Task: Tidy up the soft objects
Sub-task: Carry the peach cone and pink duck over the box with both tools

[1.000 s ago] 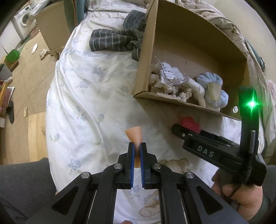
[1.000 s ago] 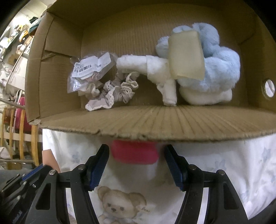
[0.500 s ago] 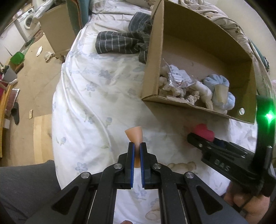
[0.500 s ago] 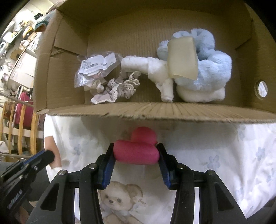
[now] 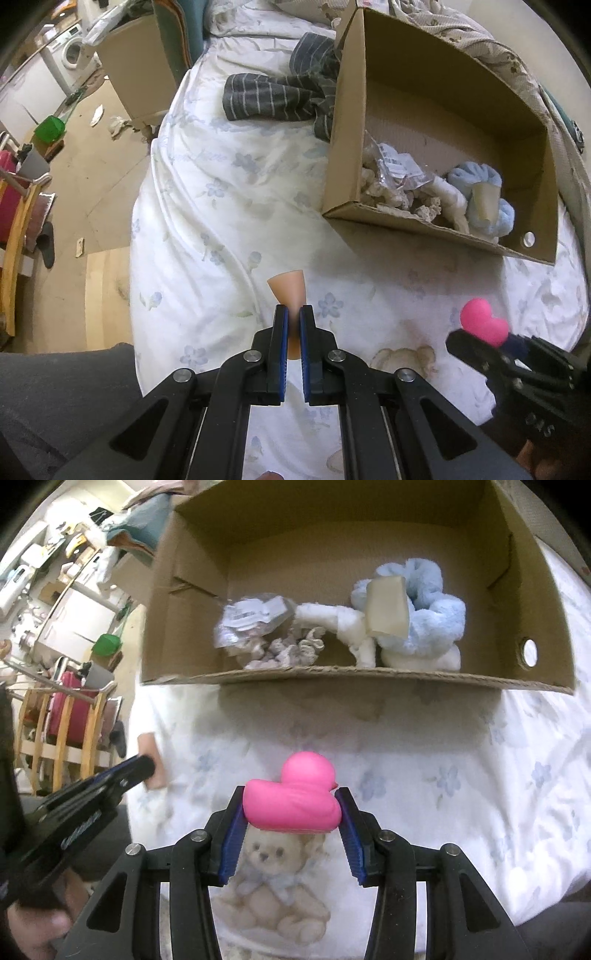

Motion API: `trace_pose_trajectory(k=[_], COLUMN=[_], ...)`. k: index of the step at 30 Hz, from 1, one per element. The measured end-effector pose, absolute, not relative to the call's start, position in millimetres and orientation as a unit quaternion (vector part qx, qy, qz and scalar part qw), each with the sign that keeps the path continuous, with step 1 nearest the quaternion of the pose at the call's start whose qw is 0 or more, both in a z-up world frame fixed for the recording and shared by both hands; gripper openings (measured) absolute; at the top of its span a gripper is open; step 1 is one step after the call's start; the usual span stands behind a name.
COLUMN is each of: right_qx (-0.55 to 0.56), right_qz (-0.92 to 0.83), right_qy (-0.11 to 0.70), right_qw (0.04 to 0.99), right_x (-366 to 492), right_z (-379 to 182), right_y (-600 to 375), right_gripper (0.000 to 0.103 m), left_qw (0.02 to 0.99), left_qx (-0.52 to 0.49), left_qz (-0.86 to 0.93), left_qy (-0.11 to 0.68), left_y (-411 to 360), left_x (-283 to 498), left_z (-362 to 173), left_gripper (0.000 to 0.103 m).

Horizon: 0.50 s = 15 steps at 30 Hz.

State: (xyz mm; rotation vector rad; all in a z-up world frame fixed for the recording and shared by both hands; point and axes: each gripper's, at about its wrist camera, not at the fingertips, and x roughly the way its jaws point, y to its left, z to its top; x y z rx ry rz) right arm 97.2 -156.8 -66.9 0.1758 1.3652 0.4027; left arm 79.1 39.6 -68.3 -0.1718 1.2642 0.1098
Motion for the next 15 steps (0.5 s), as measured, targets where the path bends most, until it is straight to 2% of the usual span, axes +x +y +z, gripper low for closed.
trace_pose_trajectory(k=[15], right_qx=[0.118], right_qz=[0.217], right_qy=[0.570], right_qw=[0.784], right_x=[96], right_z=[11], right_y=[-206], right_gripper=[0.049], left_qw=[0.838], left_qx=[-0.072], left_qz=[0.018], left_qy=[0.540], left_y=[21], left_x=[61], left_z=[2], left_gripper=[0.006])
